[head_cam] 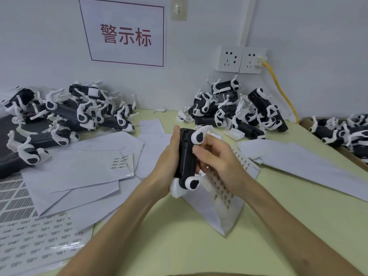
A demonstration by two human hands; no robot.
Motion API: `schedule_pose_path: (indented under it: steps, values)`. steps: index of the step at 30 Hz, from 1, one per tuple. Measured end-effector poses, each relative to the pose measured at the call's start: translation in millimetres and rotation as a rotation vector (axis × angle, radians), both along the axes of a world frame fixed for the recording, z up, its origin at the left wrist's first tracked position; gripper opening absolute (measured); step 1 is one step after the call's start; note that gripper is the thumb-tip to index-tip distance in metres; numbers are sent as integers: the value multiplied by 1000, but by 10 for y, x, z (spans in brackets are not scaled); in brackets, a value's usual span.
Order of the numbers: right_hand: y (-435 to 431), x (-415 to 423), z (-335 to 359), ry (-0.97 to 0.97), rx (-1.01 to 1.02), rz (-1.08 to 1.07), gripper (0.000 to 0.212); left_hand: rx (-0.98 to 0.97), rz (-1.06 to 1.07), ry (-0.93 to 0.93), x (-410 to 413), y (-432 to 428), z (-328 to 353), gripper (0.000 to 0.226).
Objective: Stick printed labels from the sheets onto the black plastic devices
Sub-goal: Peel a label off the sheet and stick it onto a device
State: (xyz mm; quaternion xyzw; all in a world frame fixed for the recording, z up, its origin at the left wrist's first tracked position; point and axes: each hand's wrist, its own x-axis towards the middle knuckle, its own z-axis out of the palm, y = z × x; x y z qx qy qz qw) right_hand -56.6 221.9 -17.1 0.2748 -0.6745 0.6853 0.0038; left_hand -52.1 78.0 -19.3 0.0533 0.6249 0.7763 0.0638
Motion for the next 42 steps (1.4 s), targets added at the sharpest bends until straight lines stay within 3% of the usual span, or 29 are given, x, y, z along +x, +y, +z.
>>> schedule_pose_path:
  steps: [10,19,24,35,38,42]
  values:
    - [73,-5,2,-61,109,66,28,31,-61,-118,-34,-44,-93,80]
    - [51,-28,-19,4,124,14,23,68,-131,-100,-88,-21,-126,87]
    - [94,-60,-41,-82,132,91,18,25,-136,-86,-97,-48,-156,87]
    - [91,-68,-47,-16,122,86,29,91,-116,-128,-91,-39,-130,80]
    - [129,-79,-16,-49,121,132,23,103,-116,-148,-86,-51,-118,80]
    - [139,-101,30,-2,107,18,11,193,-50,-175,-88,15,-95,73]
